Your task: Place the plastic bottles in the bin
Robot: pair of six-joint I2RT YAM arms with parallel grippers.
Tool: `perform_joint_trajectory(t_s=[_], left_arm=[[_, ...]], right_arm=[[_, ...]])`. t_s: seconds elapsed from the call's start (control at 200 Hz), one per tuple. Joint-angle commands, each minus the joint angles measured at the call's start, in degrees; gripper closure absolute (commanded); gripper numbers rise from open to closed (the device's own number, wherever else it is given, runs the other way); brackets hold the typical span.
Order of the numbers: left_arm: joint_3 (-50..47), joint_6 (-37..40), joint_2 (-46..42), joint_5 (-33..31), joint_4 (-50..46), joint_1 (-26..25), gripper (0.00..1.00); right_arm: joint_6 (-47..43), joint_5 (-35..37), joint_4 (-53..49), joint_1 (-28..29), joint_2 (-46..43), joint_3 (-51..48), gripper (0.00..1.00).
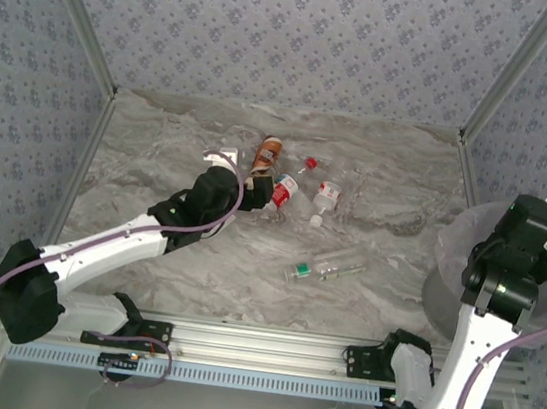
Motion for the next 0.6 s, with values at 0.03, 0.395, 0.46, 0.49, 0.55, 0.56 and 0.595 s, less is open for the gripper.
perform_joint_trajectory(t_s=[0.03, 0.395, 0.46, 0.49, 0.55, 0.56, 0.595], left_arm=[[2.97, 0.15, 1.14, 0.15, -0.56, 0.21, 0.01], [4.77, -0.52, 2.98, 1.24, -1.44, 0.20, 0.01], [4.89, -0.56, 2.98, 1.08, -2.04, 0.21, 0.01], [4.85, -0.65, 2.98, 0.90, -2.15, 0.22, 0.01], [4.90, -0.65, 2.92, 0.68, -2.39, 0.18, 0.01], [4.88, -0.63, 3.03, 0.65, -2.45, 0.22, 0.01], [4.99, -0.64, 3.06, 0.48, -2.55, 0.18, 0.01]], right_arm=[[4.21, -4.58, -3.62, -4.52, 3.16, -2.49, 0.47], [9.35, -7.61, -2.16, -9.22, 9.18, -10.01, 0.33], [10.69, -7.13, -2.58, -9.33, 10.11, -10.42, 0.29], [11.42, -6.94, -2.70, -9.35, 10.50, -10.59, 0.28], [12.71, -7.08, -2.99, -9.50, 11.25, -10.97, 0.25], [12.90, -7.11, -2.96, -9.50, 11.36, -11.02, 0.24], [13.64, -7.04, -3.24, -9.49, 11.74, -11.08, 0.22]])
